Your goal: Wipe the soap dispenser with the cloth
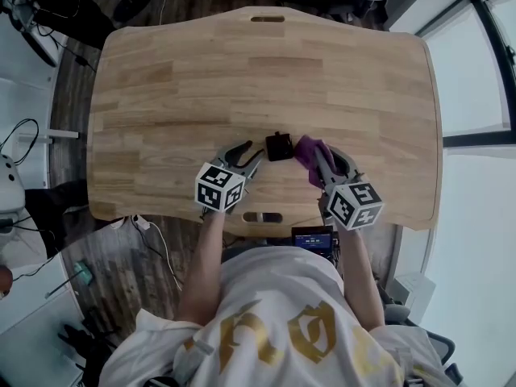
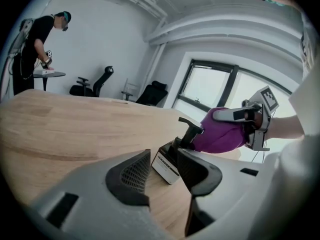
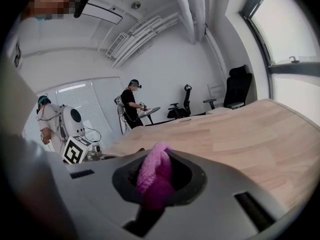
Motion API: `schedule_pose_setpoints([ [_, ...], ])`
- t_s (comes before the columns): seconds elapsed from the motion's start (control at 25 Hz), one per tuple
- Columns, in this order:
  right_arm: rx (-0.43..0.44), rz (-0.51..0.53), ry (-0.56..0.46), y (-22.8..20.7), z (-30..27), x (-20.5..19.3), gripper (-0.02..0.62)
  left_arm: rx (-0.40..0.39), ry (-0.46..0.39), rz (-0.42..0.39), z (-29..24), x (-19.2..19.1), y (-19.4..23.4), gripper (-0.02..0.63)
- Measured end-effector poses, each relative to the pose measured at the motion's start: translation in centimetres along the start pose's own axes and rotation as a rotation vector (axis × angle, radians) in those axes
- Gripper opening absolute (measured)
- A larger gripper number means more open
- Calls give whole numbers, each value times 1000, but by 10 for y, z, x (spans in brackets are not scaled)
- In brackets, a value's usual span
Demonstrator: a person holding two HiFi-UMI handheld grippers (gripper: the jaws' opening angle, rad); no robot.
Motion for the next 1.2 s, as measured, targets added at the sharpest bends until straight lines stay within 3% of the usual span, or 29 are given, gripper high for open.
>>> schedule_pose_setpoints([
  [0.16, 11, -12, 14, 0, -5, -4, 25, -74, 0, -72, -5, -1, -10, 214],
  [0.44, 22, -25, 40, -4, -11, -6, 25, -167, 31, -166, -21, -6, -19, 296],
  [0.68, 25, -37, 63, -11, -16, -10, 25, -182, 23, -328, -36, -12, -21, 358],
  [1.04, 23, -54, 82, -14, -21, -15, 25, -239, 71, -428, -59, -24, -16, 379],
  [1.2, 16, -63, 85, -18, -21, -13, 23, -306, 105, -528, -64, -29, -25, 379],
])
Point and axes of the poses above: the fingertips, and each gripper's own axes: z backward along the fingers, y to its left, x out of its top, the point moved 4 cm from there along z, backward along the fingers, and after that the axes turned 5 degrees about -z, right-handed, at the moved point
